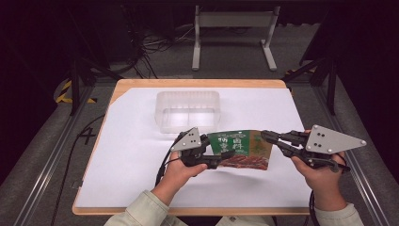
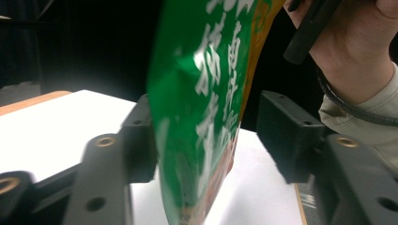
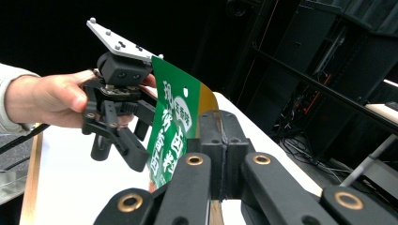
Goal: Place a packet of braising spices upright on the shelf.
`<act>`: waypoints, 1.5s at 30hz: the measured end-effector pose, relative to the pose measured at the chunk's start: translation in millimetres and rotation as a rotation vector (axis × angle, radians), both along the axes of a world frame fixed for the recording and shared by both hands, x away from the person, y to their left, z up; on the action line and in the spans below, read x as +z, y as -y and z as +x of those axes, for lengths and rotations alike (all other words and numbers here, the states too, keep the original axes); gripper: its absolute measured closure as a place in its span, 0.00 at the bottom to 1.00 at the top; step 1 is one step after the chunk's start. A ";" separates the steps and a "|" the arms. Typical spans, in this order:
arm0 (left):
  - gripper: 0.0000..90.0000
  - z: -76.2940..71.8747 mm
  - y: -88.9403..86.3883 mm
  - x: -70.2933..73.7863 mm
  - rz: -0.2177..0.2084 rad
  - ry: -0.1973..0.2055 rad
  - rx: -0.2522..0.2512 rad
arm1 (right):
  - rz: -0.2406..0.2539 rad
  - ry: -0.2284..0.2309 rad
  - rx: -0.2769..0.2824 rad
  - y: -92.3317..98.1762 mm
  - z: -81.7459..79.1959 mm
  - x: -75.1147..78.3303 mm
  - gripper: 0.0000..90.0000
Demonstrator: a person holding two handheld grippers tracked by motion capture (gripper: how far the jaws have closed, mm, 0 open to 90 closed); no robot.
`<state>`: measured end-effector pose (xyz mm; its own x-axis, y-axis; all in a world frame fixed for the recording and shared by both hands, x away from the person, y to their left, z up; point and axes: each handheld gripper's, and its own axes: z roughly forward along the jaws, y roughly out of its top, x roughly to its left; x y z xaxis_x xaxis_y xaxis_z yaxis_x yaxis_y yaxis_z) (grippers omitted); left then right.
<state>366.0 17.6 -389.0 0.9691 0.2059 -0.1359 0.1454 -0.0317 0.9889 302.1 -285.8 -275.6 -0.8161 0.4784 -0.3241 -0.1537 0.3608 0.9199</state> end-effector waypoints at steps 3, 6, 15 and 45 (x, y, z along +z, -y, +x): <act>0.54 1.6 4.7 -1.5 0.002 -0.001 -0.023 | 0.002 0.000 0.001 0.3 -1.5 -0.4 1.00; 0.62 3.7 8.7 -4.3 -0.014 -0.009 -0.060 | 0.005 0.000 0.006 0.8 -3.3 -0.2 1.00; 0.89 -0.3 11.4 -3.8 0.001 -0.002 -0.118 | 0.012 -0.006 0.013 1.5 -4.2 -1.6 1.00; 0.99 -10.6 5.5 13.3 0.103 0.012 -0.072 | 0.062 -0.062 0.032 9.7 1.5 -2.1 0.89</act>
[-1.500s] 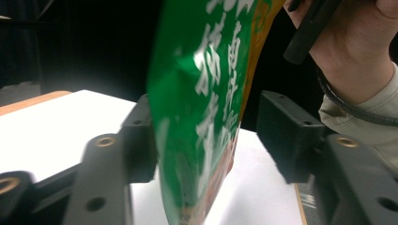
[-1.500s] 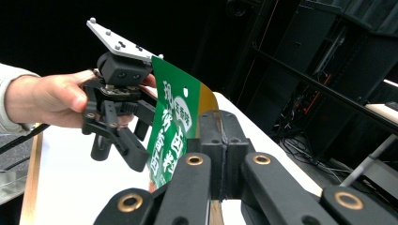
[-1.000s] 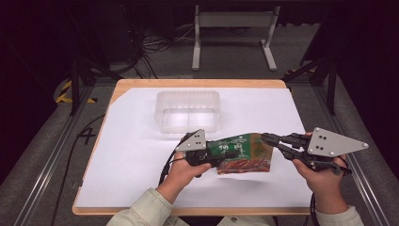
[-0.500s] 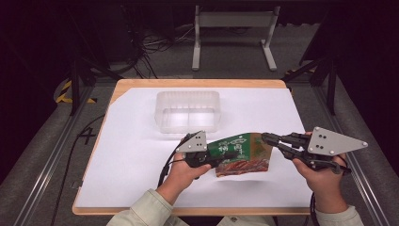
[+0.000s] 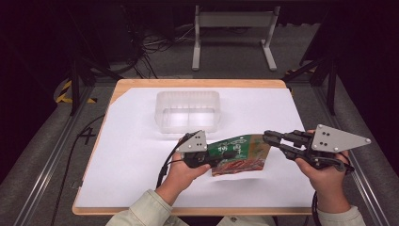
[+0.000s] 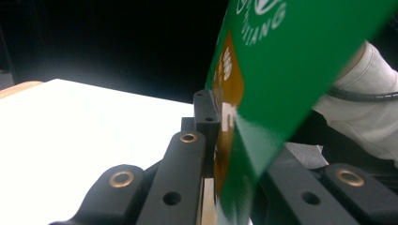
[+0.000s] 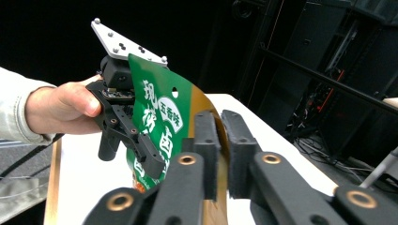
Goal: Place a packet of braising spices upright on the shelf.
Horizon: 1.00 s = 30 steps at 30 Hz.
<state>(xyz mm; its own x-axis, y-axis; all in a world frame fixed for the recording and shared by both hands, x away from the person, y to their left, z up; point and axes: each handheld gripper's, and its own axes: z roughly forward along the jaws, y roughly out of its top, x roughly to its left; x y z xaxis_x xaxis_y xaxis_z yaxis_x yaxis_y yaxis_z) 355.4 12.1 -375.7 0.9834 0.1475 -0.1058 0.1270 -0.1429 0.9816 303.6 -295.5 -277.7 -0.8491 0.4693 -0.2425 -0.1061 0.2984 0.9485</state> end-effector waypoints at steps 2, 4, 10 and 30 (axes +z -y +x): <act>0.99 -0.5 -0.8 2.8 0.010 -0.004 0.009 | 0.012 -0.010 0.002 2.0 1.2 -0.1 0.83; 0.99 0.2 -1.4 4.8 0.008 -0.005 0.029 | 0.049 -0.028 0.006 5.2 1.6 0.2 0.74; 0.99 3.3 -7.2 12.5 0.017 -0.012 0.089 | 0.109 -0.073 0.008 16.1 5.4 -0.6 0.66; 0.99 19.0 -38.7 49.9 -0.018 -0.024 0.255 | 0.178 -0.252 -0.142 44.6 43.0 -33.3 0.64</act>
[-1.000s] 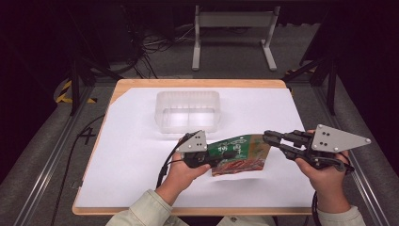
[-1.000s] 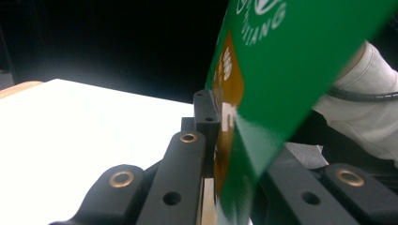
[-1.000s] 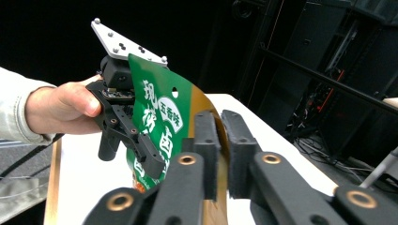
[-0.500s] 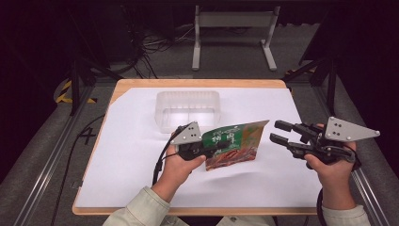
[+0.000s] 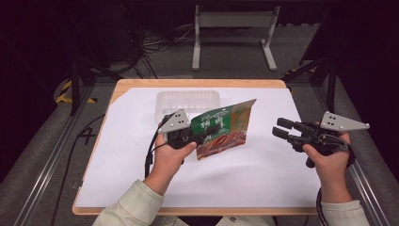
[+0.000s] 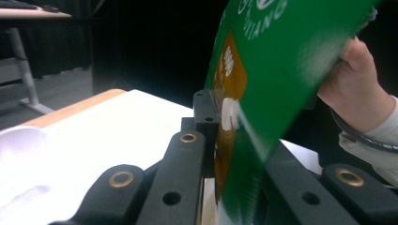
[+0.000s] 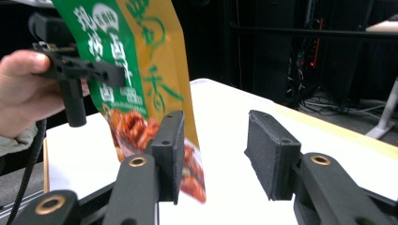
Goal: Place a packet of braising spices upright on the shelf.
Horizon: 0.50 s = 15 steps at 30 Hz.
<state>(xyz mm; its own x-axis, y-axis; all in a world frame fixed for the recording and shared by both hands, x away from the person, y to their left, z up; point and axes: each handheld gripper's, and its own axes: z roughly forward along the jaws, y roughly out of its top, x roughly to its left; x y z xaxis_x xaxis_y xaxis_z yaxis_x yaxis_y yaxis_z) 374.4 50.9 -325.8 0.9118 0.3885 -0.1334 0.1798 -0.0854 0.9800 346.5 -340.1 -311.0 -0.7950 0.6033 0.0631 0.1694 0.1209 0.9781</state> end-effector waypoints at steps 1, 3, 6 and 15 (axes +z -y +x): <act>0.99 1.2 -1.1 1.8 0.000 0.000 0.007 | 0.000 -0.006 -0.004 1.0 1.0 -1.3 0.65; 0.99 4.2 -3.3 5.6 0.000 0.001 0.021 | -0.002 -0.022 -0.014 2.6 3.5 -4.4 0.65; 0.99 9.0 -6.3 11.4 -0.002 0.003 0.044 | -0.004 -0.049 -0.028 4.5 7.8 -10.0 0.66; 0.99 26.4 -15.4 24.3 0.009 0.009 0.099 | -0.033 -0.095 -0.091 11.2 16.2 -28.0 0.66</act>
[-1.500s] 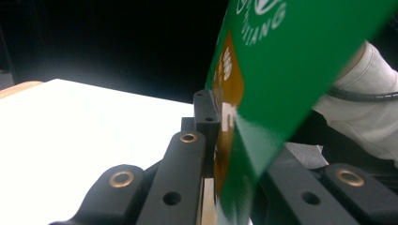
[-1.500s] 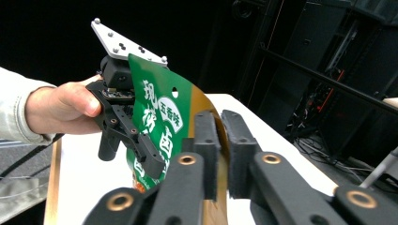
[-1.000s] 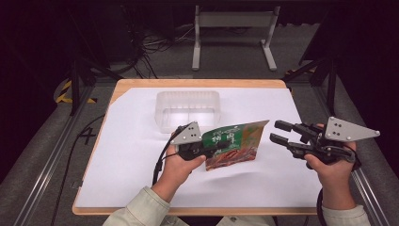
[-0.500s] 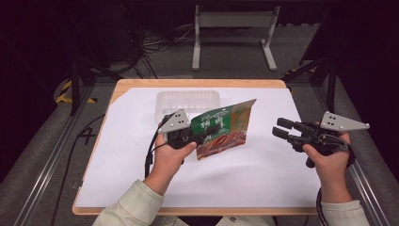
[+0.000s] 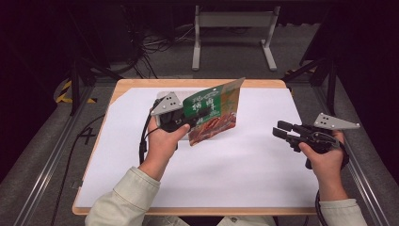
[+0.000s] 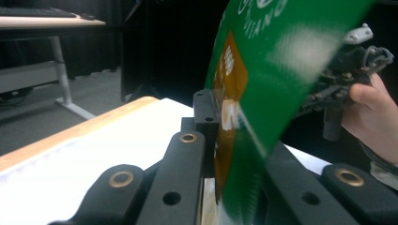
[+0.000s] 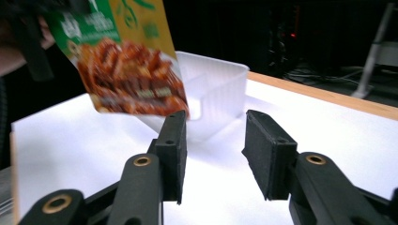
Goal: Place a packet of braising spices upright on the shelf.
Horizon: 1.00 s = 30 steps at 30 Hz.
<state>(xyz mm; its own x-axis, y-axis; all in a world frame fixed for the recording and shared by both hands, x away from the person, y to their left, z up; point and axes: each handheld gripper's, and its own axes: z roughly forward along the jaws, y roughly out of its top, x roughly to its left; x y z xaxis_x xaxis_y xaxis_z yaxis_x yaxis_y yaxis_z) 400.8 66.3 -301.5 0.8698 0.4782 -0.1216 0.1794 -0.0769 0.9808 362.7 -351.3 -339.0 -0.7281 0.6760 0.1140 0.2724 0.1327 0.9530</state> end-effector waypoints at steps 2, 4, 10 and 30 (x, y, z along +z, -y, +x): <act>0.99 3.4 -1.7 2.8 -0.002 0.001 0.012 | -0.012 -0.011 -0.018 2.1 2.3 -4.4 0.66; 0.99 7.2 -3.9 6.9 -0.001 0.006 0.026 | -0.020 -0.022 -0.028 4.0 5.3 -9.7 0.65; 0.99 14.4 -9.3 15.9 -0.011 0.026 0.070 | -0.029 -0.047 -0.050 7.3 11.2 -18.9 0.63; 0.99 49.8 -10.3 27.1 -0.023 0.042 0.220 | -0.032 -0.074 -0.065 7.5 11.8 -25.0 0.61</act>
